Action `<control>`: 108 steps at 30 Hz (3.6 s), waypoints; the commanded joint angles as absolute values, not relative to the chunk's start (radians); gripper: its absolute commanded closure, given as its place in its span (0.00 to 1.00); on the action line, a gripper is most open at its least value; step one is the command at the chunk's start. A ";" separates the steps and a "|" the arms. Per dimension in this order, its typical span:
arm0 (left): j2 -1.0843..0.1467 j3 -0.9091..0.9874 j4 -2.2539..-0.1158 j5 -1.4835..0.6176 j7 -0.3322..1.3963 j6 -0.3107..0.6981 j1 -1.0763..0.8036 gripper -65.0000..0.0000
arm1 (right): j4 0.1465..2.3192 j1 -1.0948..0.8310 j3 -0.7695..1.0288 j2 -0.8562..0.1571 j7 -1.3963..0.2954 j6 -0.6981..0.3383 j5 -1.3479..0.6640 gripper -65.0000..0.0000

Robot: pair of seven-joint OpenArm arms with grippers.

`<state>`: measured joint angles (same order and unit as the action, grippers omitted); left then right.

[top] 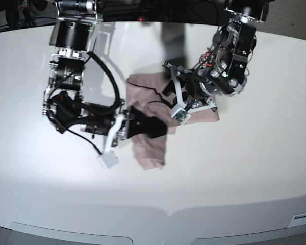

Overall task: Fold the T-shirt properly
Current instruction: 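Lift the right gripper's end and fold it over onto the stack, then pat and square the folded bundle with both grippers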

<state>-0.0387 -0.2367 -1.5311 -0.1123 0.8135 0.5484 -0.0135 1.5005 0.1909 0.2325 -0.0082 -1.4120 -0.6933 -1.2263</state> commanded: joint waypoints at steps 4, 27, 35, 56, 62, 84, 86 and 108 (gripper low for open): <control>-0.036 -0.236 -1.547 -0.123 0.799 0.541 0.025 0.66 | 1.518 0.213 0.206 0.015 -1.396 -0.698 -1.259 1.00; -0.103 -0.236 -1.591 -0.120 1.090 0.500 0.324 0.66 | 1.518 0.213 0.204 0.017 -1.396 -0.698 -1.257 1.00; -0.278 -0.236 -1.590 -0.120 1.053 0.496 0.392 0.66 | 1.518 0.213 0.198 0.020 -1.396 -0.698 -1.257 1.00; -0.441 -0.236 -1.591 -0.192 0.982 0.302 0.385 0.66 | 1.518 0.180 -0.018 0.113 -1.396 -0.698 -1.127 0.66; -0.441 -0.237 -1.591 -0.191 0.982 0.302 0.385 0.66 | 1.518 0.180 -0.066 0.114 -1.396 -0.698 -1.137 0.61; -0.454 -0.236 -1.837 -0.315 1.135 0.077 0.259 0.66 | 1.416 0.374 -0.033 0.050 -1.016 -0.698 -0.535 0.61; -0.454 -0.236 -1.925 -0.308 1.137 0.078 0.179 0.66 | 1.349 0.399 -0.040 0.049 -0.984 -0.698 -0.503 0.61; -0.219 -0.237 -2.131 -0.323 0.992 0.102 -0.339 0.66 | 1.086 0.556 -0.204 0.052 -0.913 -0.698 -0.368 0.61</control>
<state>-0.2184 -0.2409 -2.1170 -0.3157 1.0149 0.1009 -0.3439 1.0710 0.5259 -0.2047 0.0502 -0.9348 -0.6926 -0.3603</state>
